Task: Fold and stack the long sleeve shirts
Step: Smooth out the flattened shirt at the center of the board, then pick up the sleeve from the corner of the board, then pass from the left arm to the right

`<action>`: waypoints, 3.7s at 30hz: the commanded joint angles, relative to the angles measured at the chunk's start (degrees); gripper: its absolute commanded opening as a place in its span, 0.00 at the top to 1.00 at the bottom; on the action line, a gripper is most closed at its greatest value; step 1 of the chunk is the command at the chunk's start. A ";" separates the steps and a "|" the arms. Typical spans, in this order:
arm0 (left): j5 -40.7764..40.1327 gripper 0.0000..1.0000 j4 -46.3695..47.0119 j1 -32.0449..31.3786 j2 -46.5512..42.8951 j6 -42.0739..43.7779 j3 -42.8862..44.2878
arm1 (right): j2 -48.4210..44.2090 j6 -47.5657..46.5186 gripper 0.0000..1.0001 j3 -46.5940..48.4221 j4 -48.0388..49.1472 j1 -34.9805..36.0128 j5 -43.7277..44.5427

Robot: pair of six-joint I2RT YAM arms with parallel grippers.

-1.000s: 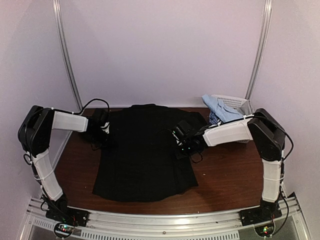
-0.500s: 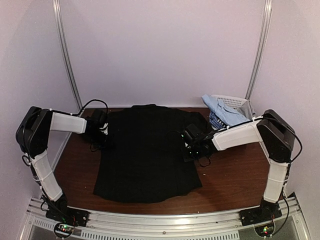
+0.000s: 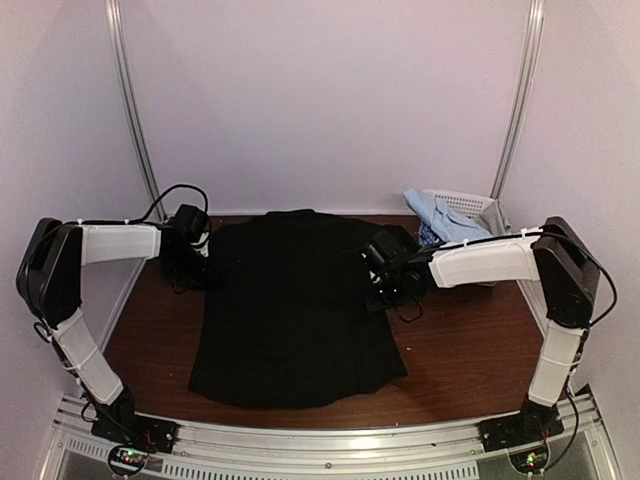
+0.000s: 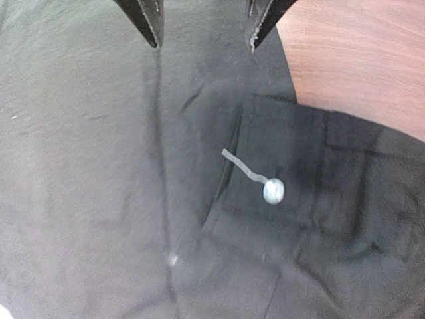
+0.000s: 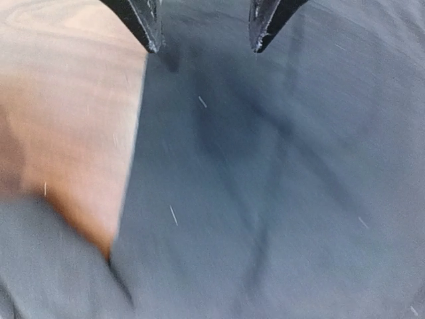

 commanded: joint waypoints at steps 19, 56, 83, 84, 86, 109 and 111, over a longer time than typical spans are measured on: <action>1.10 0.50 4.92 12.25 1.25 -2.97 2.01 | 7.35 -4.59 0.45 17.46 -0.69 3.99 -2.36; -5.65 1.00 7.11 7.82 8.10 -1.93 8.06 | 10.63 -6.41 0.43 22.53 0.86 5.41 -2.77; 20.97 1.00 12.35 -3.93 0.30 -8.46 13.13 | 14.98 -16.63 0.09 32.22 12.49 11.85 -9.58; 21.26 1.00 12.34 -4.18 0.50 -8.58 13.40 | 15.51 -16.61 0.08 32.70 12.52 12.05 -8.53; 21.68 1.00 12.32 -4.61 0.72 -8.63 14.01 | 16.88 -16.75 0.07 33.84 12.49 12.33 -6.48; 15.30 0.74 5.60 -5.23 -1.73 -7.17 15.70 | 26.41 -20.53 1.00 51.59 5.99 9.05 9.54; 13.02 0.62 4.21 -5.23 -4.42 -7.12 14.07 | 26.03 -20.74 1.00 52.11 5.22 7.49 8.18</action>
